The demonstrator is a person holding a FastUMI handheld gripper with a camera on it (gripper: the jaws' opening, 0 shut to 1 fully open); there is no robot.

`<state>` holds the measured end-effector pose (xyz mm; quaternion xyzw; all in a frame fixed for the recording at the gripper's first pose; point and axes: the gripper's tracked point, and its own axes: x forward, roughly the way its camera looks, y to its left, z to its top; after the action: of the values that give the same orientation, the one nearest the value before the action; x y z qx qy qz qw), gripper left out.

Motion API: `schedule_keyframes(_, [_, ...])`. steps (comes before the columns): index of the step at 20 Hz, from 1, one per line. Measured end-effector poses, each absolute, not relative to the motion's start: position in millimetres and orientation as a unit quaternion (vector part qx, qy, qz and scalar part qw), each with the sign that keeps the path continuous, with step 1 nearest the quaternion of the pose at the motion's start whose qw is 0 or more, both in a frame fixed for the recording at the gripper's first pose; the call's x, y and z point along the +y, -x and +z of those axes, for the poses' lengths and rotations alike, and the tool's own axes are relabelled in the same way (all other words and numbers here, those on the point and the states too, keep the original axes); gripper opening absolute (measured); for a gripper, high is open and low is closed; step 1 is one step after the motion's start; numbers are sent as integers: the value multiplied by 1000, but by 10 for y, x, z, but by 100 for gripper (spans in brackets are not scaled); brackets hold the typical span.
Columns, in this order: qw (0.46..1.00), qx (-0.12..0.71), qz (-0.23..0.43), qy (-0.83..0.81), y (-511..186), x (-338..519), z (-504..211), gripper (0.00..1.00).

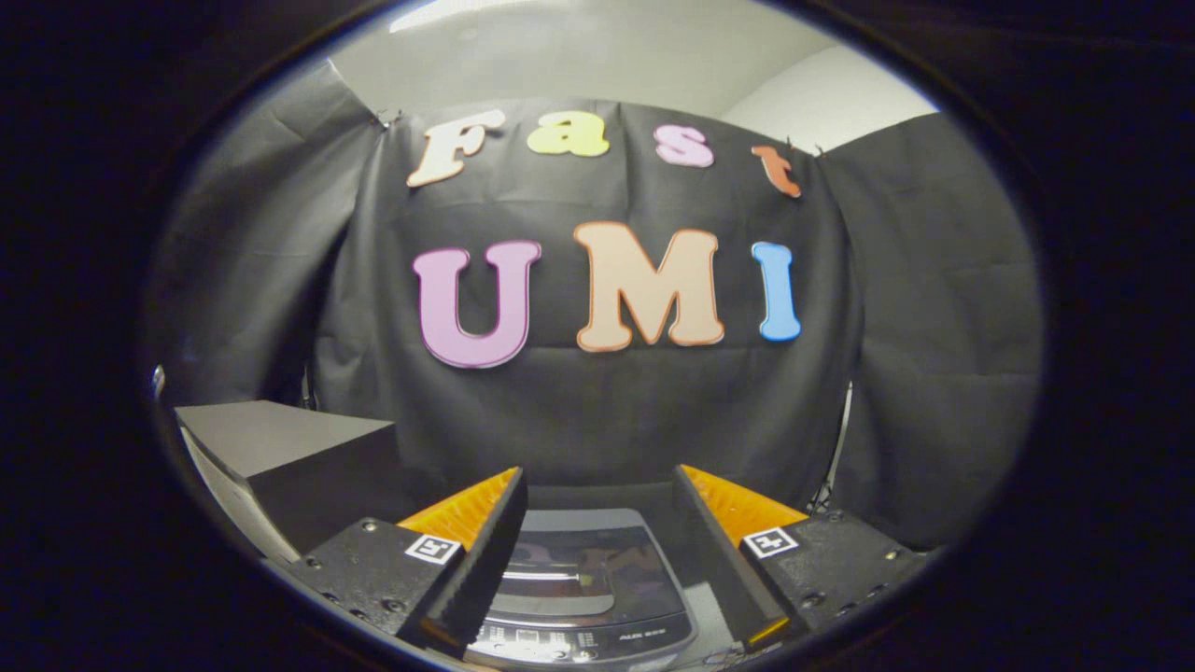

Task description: Put the clothes into the washing machine and then close the washing machine lid.

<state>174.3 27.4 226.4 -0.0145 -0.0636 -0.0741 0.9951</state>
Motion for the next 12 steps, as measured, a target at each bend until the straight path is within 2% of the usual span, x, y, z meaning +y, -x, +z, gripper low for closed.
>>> schedule_keyframes(4, [993, -73, -91, 24, -1385, 43, 2167, 94])
schedule_keyframes(12, [993, -78, -83, 18, -1003, -144, 1646, 95])
